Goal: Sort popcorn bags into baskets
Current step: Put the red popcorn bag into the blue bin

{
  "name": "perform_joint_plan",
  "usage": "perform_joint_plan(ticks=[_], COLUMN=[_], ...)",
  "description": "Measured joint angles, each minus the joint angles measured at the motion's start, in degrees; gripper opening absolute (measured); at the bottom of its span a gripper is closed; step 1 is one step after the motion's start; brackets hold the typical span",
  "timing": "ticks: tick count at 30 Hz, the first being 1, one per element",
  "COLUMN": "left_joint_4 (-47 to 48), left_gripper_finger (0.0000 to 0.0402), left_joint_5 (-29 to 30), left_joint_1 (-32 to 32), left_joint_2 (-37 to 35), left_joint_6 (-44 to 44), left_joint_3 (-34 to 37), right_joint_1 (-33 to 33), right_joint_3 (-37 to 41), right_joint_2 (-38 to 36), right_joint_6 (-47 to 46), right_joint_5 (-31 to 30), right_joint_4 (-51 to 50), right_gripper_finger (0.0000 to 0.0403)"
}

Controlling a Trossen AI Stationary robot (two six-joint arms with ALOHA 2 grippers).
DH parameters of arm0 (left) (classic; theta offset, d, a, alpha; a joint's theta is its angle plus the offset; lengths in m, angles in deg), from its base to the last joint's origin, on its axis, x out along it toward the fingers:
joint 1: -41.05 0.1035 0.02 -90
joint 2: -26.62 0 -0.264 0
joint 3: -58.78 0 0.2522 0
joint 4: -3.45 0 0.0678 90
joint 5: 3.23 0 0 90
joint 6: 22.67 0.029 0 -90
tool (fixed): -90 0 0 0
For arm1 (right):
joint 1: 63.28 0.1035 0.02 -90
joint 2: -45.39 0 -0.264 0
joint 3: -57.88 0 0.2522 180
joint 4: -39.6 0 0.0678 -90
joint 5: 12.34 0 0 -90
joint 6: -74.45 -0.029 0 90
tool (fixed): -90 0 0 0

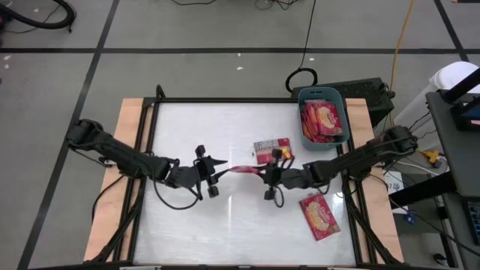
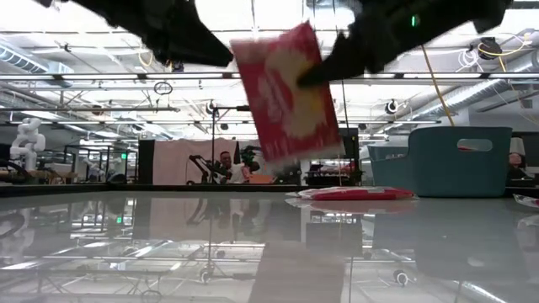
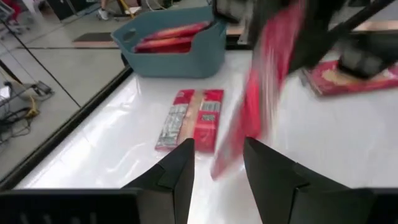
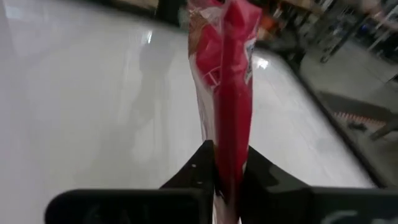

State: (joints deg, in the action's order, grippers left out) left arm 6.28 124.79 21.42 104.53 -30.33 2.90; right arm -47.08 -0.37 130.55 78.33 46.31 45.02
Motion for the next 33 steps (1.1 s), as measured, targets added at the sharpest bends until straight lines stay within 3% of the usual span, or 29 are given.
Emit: perform_joint_plan(ticks=[8,11,17,22,26,33], left_joint_4=[-17.65,-24.98,-39.05,-44.17,-50.87,-64.19], left_gripper_finger=[0.0143,0.0143,0.0146,0.0185,0.0234,0.0268], left_joint_5=[4.44,4.04,-3.99,-8.02,-8.64,-21.91], left_joint_1=[-0.8,0.64,1.67,1.72,2.85,3.97], left_joint_2=[0.02,-0.02,-0.02,-0.02,1.41,6.71], left_joint_6=[-3.06,-5.58,-3.7,2.27,5.52,14.11], left_joint_3=[12.26,17.39,23.4,23.62,23.6,20.69], right_joint_1=[1.5,1.54,1.4,0.99,0.49,-0.11], right_joint_3=[1.15,2.98,5.88,7.49,7.54,7.54], right_joint_2=[-7.74,-8.03,-8.08,-8.08,-8.05,-7.49], right_joint_6=[1.12,2.04,7.33,11.24,9.65,5.04], right_joint_5=[-1.73,-1.67,1.54,3.51,8.39,15.07], right_joint_4=[0.43,7.56,25.6,38.06,43.13,48.95], right_gripper_finger=[0.0023,0.0019,0.0027,0.0022,0.0022,0.0022])
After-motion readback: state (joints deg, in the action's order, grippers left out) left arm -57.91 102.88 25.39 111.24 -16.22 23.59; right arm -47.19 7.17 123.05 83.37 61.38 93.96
